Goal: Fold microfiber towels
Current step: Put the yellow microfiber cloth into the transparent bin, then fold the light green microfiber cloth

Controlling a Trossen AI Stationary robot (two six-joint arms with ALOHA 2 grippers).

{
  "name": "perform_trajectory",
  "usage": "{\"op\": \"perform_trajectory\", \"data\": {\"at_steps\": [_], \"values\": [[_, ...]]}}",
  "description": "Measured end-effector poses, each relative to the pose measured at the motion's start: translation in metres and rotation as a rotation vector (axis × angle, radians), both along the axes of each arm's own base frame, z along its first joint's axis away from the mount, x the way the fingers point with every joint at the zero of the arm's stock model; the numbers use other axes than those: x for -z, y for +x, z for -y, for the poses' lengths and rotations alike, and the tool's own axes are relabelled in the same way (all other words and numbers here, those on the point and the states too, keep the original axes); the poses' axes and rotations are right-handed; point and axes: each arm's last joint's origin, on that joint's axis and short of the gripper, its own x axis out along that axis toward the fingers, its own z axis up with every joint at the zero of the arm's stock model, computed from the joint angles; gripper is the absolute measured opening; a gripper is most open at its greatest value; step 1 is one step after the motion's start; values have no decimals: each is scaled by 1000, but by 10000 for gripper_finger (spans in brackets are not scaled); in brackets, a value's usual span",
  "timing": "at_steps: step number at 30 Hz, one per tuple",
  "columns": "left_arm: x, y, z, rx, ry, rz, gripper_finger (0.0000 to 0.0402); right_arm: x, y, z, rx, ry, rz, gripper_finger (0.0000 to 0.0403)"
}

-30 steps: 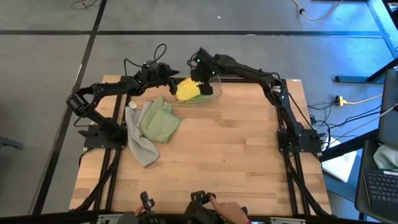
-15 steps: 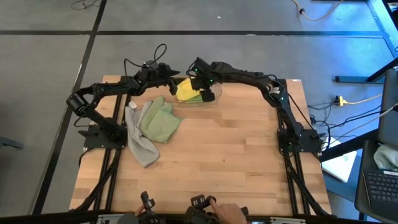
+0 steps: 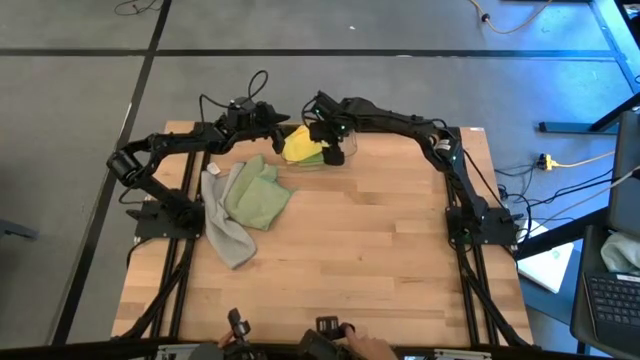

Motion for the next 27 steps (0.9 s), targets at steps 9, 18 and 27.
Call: {"op": "perform_trajectory", "data": {"at_steps": [9, 18, 27], "values": [[1, 2, 2, 6, -25, 2, 234, 21, -11, -4, 78, 81, -100, 255], [1, 7, 8, 32, -25, 2, 234, 35, -11, -15, 44, 86, -142, 255], [2, 8, 9, 33, -33, -7, 234, -10, -3, -11, 77, -22, -118, 255]]}}
